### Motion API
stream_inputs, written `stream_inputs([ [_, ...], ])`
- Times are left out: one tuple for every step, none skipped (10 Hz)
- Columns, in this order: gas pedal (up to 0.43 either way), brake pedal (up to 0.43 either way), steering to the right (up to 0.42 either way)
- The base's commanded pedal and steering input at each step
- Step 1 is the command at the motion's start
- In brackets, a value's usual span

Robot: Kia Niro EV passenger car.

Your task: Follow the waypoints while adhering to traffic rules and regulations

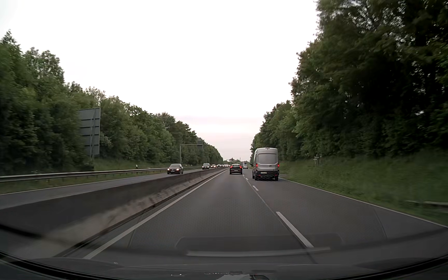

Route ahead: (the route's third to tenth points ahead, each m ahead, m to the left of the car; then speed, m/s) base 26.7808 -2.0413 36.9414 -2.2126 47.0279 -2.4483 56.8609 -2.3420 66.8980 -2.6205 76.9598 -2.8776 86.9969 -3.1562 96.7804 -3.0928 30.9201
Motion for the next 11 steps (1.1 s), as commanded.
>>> stream_inputs([
  [0.0,0.0,0.0],
  [0.0,0.0,0.001],
  [0.0,0.0,0.001],
  [0.0,0.0,0.0],
  [0.0,0.0,0.0],
  [0.0,0.0,0.0],
  [0.0,0.0,0.001],
  [0.0,0.0,0.001],
  [0.0,0.0,0.002],
  [0.039,0.0,0.002],
  [0.157,0.0,0.001],
])
